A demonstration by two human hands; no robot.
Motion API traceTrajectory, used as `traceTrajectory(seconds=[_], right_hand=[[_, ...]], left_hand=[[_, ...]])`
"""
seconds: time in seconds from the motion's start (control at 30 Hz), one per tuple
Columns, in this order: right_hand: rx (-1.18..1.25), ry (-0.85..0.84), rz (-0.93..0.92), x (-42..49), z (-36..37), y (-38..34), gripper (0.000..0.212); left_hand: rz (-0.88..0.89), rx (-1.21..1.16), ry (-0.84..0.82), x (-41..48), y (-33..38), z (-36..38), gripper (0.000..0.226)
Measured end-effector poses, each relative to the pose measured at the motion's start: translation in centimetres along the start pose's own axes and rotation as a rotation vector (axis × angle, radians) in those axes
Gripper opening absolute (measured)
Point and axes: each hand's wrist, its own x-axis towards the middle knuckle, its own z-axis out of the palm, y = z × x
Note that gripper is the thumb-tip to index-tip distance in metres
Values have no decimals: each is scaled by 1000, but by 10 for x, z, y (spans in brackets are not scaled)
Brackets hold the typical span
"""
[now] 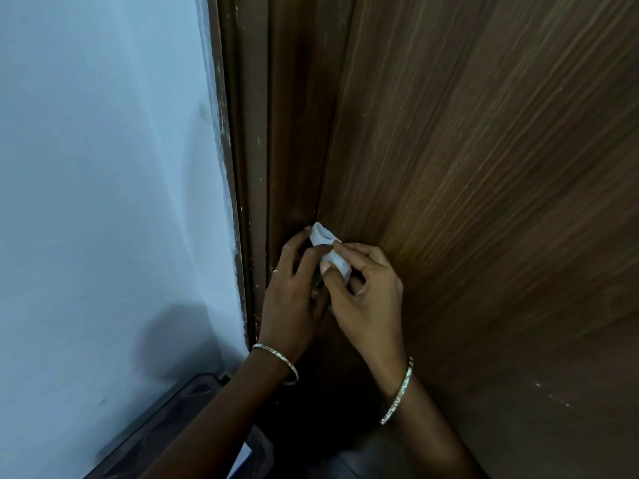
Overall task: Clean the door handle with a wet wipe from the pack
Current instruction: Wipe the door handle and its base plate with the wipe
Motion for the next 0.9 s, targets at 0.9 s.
traceTrajectory(seconds=[0.9], right_hand=[[-142, -14, 181, -47, -32, 52, 22]], left_hand=[[-221, 40, 156, 21, 4, 22, 26]])
